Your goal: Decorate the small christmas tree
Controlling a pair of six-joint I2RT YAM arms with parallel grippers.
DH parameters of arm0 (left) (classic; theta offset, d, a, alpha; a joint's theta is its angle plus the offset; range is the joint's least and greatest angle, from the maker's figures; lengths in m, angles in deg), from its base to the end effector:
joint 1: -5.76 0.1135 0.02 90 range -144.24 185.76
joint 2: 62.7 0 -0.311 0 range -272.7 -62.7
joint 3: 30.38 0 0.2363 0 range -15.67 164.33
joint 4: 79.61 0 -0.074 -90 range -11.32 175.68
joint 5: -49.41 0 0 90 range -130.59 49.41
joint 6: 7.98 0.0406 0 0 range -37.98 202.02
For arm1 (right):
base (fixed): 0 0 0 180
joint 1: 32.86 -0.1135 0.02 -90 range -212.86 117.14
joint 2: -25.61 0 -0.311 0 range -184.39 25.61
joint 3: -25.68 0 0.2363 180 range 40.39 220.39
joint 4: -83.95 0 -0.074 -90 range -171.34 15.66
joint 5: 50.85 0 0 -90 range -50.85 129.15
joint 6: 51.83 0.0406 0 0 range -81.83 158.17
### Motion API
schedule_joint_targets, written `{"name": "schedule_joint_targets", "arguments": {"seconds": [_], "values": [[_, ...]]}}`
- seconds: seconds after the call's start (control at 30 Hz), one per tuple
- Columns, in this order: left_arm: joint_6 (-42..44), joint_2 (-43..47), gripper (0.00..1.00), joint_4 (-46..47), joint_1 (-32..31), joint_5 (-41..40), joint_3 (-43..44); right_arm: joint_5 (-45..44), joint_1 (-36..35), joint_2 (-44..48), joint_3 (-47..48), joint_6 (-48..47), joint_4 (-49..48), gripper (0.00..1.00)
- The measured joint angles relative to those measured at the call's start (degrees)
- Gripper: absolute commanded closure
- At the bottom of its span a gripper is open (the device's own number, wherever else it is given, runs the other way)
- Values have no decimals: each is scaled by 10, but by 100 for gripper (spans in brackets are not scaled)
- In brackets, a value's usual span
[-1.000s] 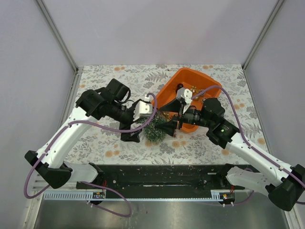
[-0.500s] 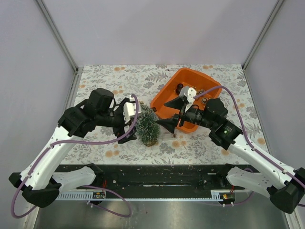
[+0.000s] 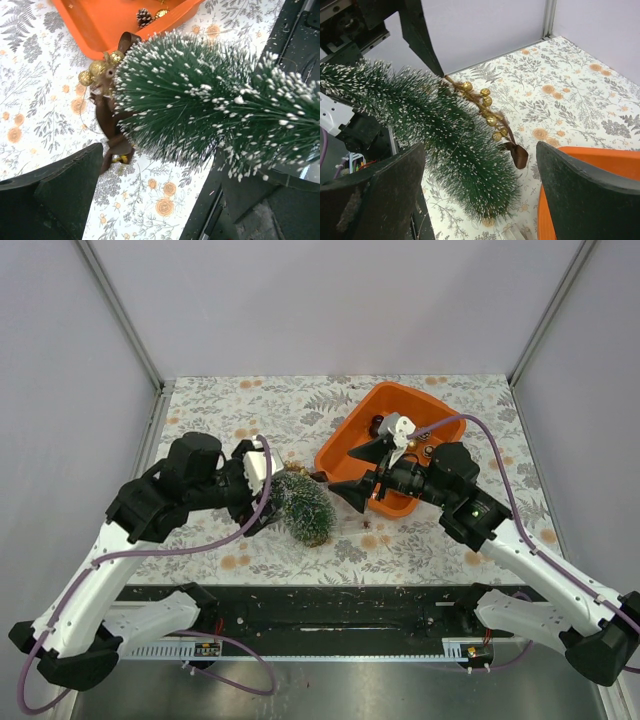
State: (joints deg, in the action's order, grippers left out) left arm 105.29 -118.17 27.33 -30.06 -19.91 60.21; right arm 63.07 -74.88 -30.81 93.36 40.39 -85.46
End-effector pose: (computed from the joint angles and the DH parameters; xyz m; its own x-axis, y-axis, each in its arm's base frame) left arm 0.0932 -0.0850 0.4368 -0.1525 0.5659 -0.8103 0.9074 0.4050 0.1121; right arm 0.1308 0.1400 0.4200 -0.0267 0.0236 -0.9994 -0.9127 0.4071 0.0340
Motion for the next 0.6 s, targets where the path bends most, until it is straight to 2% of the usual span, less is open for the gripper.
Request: {"name": "schedule_joint_targets", "arguments": {"seconds": [0.6], "values": [[-58, 85, 2, 1, 0, -66, -1, -67, 0, 0, 11, -9, 37, 1]]}}
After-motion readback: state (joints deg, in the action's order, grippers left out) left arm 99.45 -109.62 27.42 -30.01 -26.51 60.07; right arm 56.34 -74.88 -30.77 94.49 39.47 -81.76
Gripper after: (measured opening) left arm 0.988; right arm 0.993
